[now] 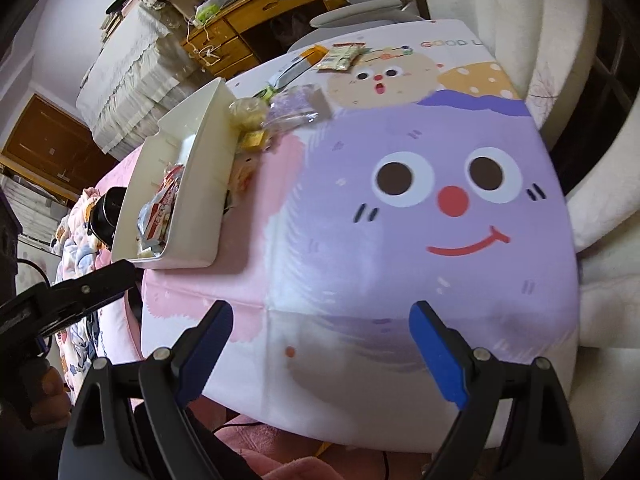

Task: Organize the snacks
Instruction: 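Withdraw both grippers from the tray toward the remaining snacks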

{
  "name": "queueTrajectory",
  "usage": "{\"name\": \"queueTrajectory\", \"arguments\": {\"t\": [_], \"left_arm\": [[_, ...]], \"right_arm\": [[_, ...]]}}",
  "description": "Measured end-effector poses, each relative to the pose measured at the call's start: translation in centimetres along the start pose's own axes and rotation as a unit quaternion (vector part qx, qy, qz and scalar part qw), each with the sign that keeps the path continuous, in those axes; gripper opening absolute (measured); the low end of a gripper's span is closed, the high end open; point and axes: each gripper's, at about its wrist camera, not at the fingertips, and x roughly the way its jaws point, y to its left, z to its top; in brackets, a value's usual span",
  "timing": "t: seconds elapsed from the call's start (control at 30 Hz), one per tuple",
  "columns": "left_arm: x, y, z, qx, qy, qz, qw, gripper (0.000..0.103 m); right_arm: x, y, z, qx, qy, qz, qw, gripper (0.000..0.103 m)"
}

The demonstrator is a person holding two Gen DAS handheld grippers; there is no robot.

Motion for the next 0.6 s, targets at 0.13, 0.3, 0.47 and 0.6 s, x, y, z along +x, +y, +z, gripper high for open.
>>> {"name": "queueTrajectory", "arguments": {"t": [0.13, 0.3, 0.47, 0.6], "left_arm": [[1.1, -0.1, 0.5, -0.055, -0.004, 0.013, 0.9984, 0.072], [2.5, -0.2, 1.5, -0.108, -0.019, 0.023, 0.9937, 0.073], [4.8, -0.2, 2.8, -0.163, -0.051, 0.036, 0.9847, 0.075], [6.7, -0.6, 4.0, -0.190, -0.083, 0.045, 0.9773, 0.075]], "right_arm": [[-0.4, -1.6, 0.7, 0.009, -0.010, -0.002, 1.000, 0.090], [-0.4, -2.7, 2.6, 0.008, -0.020, -0.013, 1.000, 0.090], [0.5, -3.4, 6.0, -0.002, -0.030, -0.014, 0.999, 0.090], [2.0, -3.5, 9.4, -0.017, -0.039, -0.013, 0.999, 0.090]]}}
